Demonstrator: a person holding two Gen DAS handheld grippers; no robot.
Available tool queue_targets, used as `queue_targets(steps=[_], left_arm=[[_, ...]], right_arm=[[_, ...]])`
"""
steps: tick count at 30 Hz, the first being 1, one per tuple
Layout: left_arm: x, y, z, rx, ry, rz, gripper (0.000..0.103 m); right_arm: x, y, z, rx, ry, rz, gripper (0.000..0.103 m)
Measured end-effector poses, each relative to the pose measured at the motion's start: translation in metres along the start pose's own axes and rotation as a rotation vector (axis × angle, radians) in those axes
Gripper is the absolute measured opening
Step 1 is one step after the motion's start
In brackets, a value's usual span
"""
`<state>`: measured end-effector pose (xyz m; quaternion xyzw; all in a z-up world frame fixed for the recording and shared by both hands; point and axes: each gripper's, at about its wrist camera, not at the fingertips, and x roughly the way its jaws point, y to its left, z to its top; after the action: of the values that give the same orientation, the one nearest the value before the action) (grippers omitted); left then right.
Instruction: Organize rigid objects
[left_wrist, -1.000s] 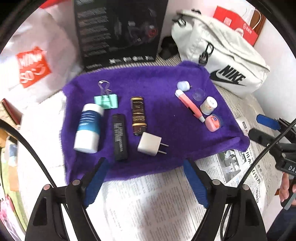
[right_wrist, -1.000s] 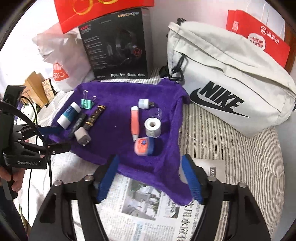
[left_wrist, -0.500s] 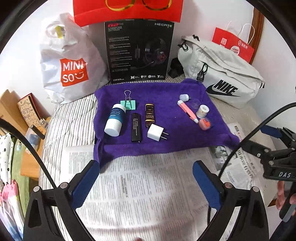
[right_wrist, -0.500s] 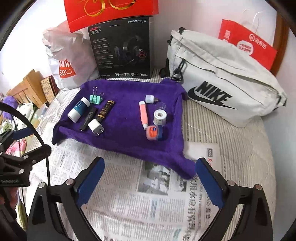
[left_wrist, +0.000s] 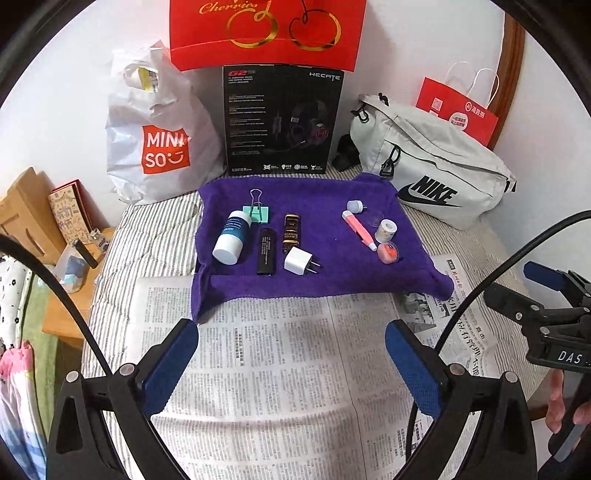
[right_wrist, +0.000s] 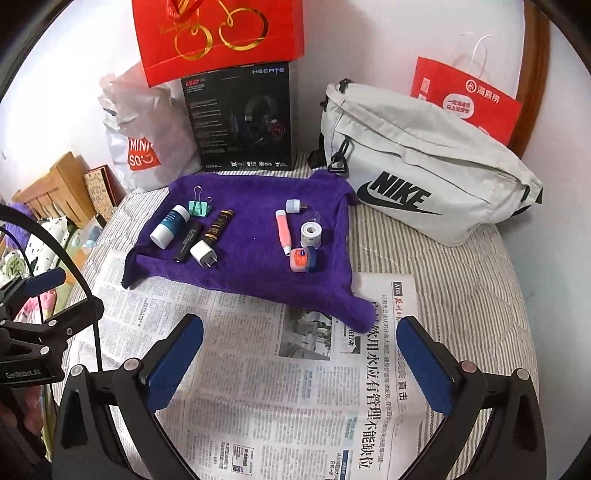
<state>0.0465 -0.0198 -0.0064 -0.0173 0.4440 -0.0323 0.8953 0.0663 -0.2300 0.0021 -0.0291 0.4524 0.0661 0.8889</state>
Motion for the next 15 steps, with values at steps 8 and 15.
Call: queue_targets(steps=[8,15], left_arm=[[-0.009,-0.002,-0.002,0.004,-0.009,0.009,0.102],[-0.012,-0.005,-0.003,0.011,-0.006,0.015,0.102]], right_arm=[[-0.008,0.000,-0.004,0.003,-0.013,-0.004,0.103],[-0.012,0.000,-0.006,0.001,-0.018,-0.001,0.103]])
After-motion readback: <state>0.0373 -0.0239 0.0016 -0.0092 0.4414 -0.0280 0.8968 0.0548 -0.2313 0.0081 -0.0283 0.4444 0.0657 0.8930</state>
